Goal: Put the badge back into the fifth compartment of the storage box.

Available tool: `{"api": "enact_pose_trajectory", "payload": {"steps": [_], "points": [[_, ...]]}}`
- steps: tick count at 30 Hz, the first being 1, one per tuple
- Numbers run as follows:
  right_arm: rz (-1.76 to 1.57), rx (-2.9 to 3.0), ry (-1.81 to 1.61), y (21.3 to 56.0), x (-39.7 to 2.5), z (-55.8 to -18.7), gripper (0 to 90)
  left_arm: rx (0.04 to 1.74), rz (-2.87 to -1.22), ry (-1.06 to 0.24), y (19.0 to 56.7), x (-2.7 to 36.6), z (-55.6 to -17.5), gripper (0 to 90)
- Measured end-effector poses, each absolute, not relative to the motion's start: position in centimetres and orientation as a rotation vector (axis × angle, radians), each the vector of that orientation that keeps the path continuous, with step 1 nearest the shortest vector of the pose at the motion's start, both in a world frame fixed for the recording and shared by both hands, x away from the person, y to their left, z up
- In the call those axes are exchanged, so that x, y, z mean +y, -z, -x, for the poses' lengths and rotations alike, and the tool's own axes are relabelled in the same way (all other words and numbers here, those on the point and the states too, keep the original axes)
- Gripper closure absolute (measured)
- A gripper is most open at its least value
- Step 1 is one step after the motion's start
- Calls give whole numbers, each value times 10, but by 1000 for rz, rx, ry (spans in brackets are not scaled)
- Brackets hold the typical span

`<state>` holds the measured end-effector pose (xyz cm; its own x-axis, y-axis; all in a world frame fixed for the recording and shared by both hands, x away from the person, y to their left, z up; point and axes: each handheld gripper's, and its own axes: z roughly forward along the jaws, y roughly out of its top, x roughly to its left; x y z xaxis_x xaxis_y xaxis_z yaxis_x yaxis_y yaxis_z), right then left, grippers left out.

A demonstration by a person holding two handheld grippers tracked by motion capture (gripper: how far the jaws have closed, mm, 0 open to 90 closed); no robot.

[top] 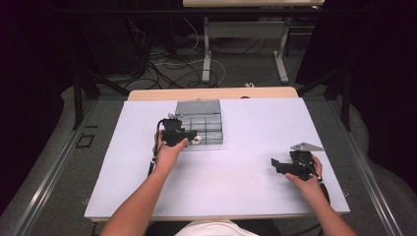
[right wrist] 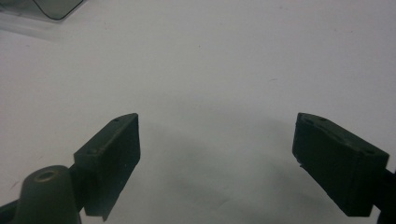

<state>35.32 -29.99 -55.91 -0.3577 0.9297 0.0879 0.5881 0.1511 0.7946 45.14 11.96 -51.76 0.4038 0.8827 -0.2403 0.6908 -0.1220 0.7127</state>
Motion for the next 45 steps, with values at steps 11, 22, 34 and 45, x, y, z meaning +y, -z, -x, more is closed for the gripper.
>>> {"api": "enact_pose_trajectory", "payload": {"steps": [11, 22, 34, 45], "points": [[-1437, 1989, -1086, 556, -300, -351, 147, 1285, -1876, -344, 501, 142, -440, 388], [-1432, 1978, -1085, 555, -301, -350, 147, 1258, -1828, -370, 488, 166, -418, 298], [-1438, 1960, -1087, 554, -302, -349, 147, 1249, -1791, -374, 480, 193, -394, 146], [-1443, 1953, -1087, 554, -302, -348, 147, 1224, -1811, -418, 481, 224, -369, 5]]}}
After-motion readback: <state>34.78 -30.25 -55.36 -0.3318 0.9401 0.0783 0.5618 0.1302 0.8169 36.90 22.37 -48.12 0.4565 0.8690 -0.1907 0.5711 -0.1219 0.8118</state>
